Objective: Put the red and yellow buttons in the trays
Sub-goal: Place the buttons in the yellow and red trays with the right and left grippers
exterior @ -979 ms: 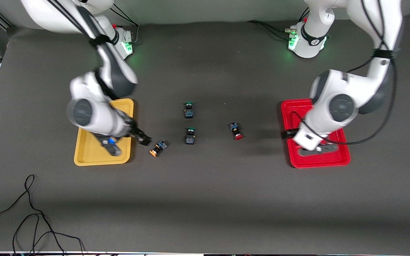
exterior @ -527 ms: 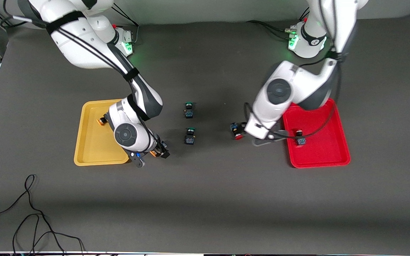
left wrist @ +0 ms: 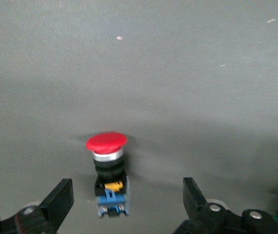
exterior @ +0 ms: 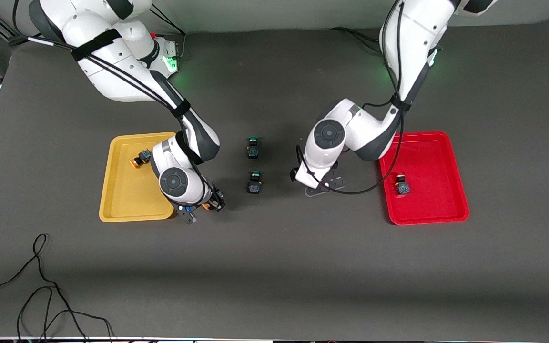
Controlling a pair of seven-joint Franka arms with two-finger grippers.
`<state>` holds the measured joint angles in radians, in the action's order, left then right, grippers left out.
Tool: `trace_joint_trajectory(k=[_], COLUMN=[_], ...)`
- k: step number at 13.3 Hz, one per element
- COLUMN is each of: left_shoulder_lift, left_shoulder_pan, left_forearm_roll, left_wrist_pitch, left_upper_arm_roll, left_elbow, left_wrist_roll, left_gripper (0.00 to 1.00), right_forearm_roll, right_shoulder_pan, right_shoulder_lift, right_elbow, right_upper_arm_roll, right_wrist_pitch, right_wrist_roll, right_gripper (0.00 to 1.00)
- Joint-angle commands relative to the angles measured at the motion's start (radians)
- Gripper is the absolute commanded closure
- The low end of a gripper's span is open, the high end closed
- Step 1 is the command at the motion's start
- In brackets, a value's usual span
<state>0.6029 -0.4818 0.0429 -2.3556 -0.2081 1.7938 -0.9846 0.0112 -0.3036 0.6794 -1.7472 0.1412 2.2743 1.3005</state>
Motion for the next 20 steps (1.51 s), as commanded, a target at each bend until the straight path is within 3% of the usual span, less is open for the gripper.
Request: trace_joint_trajectory(k=[1,2,3,4,6,7,8,11,13,16,18,20], left_shoulder_lift=[0.043,0.050,0.058,0.060,0.058,0.057,0.055,0.019,-0.056,-0.181,-0.221,-0.232], left_shoulder_pan=[-0.009,-0.009,-0.009,-0.009,-0.009,-0.009,-0.008,0.006,0.057,0.214,0.329,0.470], left_forearm_roll=[0.020,0.020,0.020,0.020,0.019,0.017,0.017,0.017,0.020,0.005,0.005,0.008], left_wrist_pitch=[-0.001,-0.001,-0.001,0.004,0.010,0.013,0.016,0.053,0.165,0.343,0.390,0.382], left_upper_arm_roll=[0.004,0.004,0.006,0.004,0.004,0.004,0.004,0.006,0.007,0.003,0.004,0.007], left_elbow=[-0.022,-0.022,-0.022,-0.022,-0.024,-0.025,-0.025,-0.037,-0.034,-0.014,0.015,0.053], left_wrist_roll=[-0.023,-0.023,-0.025,-0.025,-0.025,-0.025,-0.026,-0.023,0.027,0.275,0.442,0.663], left_gripper=[0.00,0.01,0.07,0.22,0.75,0.87,0.89,0.93,0.95,0.96,0.96,0.96], right_forearm_roll=[-0.024,-0.014,-0.014,-0.014,0.037,0.065,0.081,0.081,0.088,0.088,0.088,0.088], right_shoulder_pan=[0.052,0.073,0.105,0.141,0.197,0.207,0.204,0.208,0.213,0.213,0.219,0.219], right_shoulder_lift=[-0.090,-0.124,-0.161,-0.191,-0.254,-0.262,-0.262,-0.294,-0.268,-0.259,-0.259,-0.259], right_elbow=[-0.005,-0.005,-0.003,-0.002,-0.014,-0.037,-0.087,-0.305,-0.307,-0.311,-0.307,-0.301], right_upper_arm_roll=[0.005,0.003,0.002,-0.002,-0.018,-0.061,-0.098,-0.156,-0.184,-0.184,-0.184,-0.184], right_wrist_pitch=[-0.094,-0.137,-0.189,-0.240,-0.317,-0.317,-0.284,-0.014,0.000,0.011,0.013,0.013], right_wrist_roll=[-0.018,-0.074,-0.117,-0.165,-0.297,-0.358,-0.407,-0.567,-0.633,-0.635,-0.638,-0.638], right_gripper=[0.96,0.96,0.96,0.96,0.96,0.95,0.95,0.92,0.92,0.87,0.77,0.76])
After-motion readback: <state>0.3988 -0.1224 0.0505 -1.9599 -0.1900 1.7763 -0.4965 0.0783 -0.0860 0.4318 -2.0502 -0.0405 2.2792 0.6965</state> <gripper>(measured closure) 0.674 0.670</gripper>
